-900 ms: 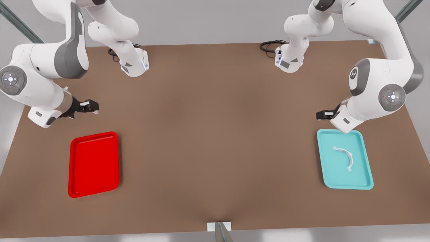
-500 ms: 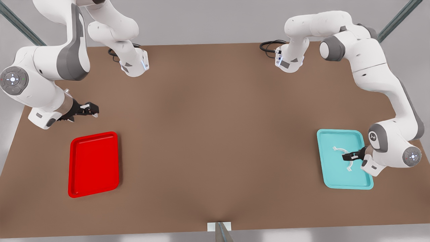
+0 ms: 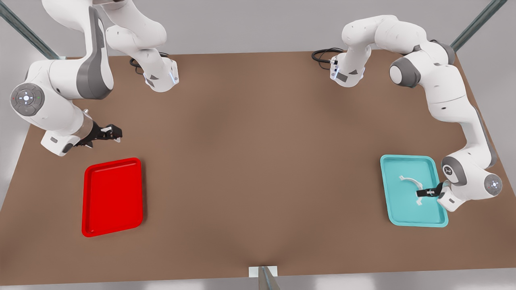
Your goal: Take the drainage pipe clamp from the left arm, pass it to the right arm, and place it in the plate on the right side
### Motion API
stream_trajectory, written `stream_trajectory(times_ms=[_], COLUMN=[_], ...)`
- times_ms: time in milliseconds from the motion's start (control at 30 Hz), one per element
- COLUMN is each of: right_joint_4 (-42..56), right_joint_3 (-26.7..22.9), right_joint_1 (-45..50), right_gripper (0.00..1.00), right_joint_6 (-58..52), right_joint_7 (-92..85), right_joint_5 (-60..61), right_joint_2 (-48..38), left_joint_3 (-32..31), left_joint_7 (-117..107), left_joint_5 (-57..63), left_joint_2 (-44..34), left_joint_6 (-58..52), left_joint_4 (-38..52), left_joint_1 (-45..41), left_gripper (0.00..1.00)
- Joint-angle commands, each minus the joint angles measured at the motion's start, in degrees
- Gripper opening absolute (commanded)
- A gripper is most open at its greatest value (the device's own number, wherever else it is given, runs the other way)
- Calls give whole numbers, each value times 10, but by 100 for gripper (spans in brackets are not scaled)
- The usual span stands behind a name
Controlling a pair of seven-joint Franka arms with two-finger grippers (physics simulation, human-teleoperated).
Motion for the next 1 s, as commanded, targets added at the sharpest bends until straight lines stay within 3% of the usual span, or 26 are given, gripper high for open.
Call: stream_trajectory(times_ms=[0,167,267,333,500,567,633,967], right_joint_4=[-1,-5,-5,-7,-9,-11,-15,-19], right_joint_3=[0,0,0,0,0,0,0,0], right_joint_1=[1,0,1,1,1,1,2,2], right_gripper=[100,100,100,100,100,100,100,100], right_joint_6=[8,10,10,10,10,11,15,15], right_joint_7=[-7,-7,-8,-8,-16,-16,-17,-20], right_joint_5=[0,0,0,0,-1,-2,-5,-6], right_joint_2=[-1,0,0,0,1,2,1,0], left_joint_3=[0,-1,-2,-2,-2,-2,-2,-5], left_joint_7=[268,285,281,270,269,267,265,256], left_joint_5=[0,15,13,17,17,17,14,12], left_joint_2=[-2,-1,-4,-32,-27,-26,-24,-30], left_joint_6=[53,57,57,94,102,103,103,102], left_joint_4=[-15,-23,-30,-85,-85,-85,-84,-81], left_joint_1=[-1,-1,-2,-18,-18,-18,-16,-23], left_gripper=[100,99,75,75,75,53,45,45])
